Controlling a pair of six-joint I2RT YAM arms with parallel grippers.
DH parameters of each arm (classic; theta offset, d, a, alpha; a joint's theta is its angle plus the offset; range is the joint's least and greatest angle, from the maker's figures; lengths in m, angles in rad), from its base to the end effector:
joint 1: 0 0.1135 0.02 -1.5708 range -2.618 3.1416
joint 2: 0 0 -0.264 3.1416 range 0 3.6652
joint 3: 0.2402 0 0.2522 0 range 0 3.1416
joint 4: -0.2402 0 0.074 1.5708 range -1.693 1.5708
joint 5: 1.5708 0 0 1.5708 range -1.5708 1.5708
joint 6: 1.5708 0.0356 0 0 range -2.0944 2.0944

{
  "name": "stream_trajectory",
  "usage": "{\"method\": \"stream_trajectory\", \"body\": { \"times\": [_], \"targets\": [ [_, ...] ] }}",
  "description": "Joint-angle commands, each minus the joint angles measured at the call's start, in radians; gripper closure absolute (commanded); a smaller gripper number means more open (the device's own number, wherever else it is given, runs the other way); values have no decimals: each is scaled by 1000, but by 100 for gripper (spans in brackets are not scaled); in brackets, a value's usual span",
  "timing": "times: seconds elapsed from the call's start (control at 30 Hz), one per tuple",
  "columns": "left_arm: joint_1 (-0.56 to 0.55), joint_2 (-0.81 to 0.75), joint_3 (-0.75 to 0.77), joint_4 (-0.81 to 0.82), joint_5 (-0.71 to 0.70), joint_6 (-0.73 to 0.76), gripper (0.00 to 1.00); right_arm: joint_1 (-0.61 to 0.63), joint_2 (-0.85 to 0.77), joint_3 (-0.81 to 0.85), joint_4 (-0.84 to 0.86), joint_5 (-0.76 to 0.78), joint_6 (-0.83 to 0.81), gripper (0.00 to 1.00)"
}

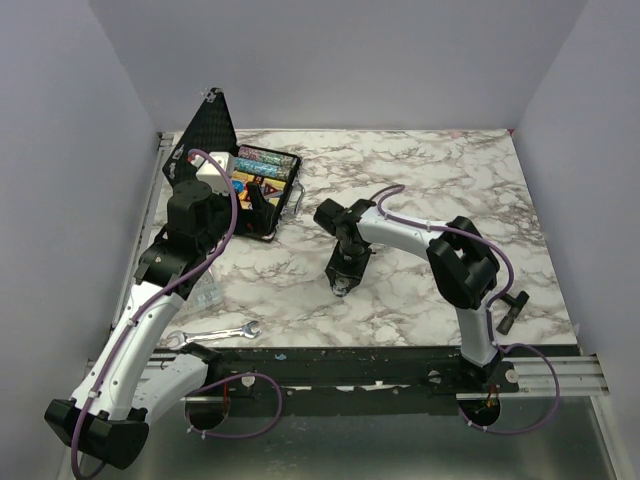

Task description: Pack up texas hold em set

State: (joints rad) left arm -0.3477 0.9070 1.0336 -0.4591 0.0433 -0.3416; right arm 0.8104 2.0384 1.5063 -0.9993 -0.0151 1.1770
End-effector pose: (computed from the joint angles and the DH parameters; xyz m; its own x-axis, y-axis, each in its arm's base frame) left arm 0.1841 -0.0683 0.3761 -0.4161 -0.2052 -0.8859 0.2542 0.9091 -0.3300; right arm 0.2649 0.2792 0.1671 -0.9336 0.3582 -0.0012 0.3578 0.9328 0.0422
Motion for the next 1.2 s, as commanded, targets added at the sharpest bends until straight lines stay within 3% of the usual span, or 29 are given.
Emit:
{"method": "stream_trajectory", "body": {
  "times": [0.0,0.1,0.43,0.83,1.0,1.17],
  "targets": [
    [9,0,5,-5,29,-8,8,4,27,7,-1,-21,-14,87],
    [9,-2,4,-6,27,-7,8,3,28,-3,19,-37,-13,79],
    [10,-5,5,-6,30,-7,8,4,22,-54,68,-60,-13,69],
    [11,1,5,-7,27,-5,8,4,-24,-103,112,-48,-77,39],
    [12,1,5,-8,24,-2,8,12,-70,-80,110,-1,-185,31],
    [12,2,6,-8,24,-2,8,40,-249,-126,194,112,-376,11]
  ]
}}
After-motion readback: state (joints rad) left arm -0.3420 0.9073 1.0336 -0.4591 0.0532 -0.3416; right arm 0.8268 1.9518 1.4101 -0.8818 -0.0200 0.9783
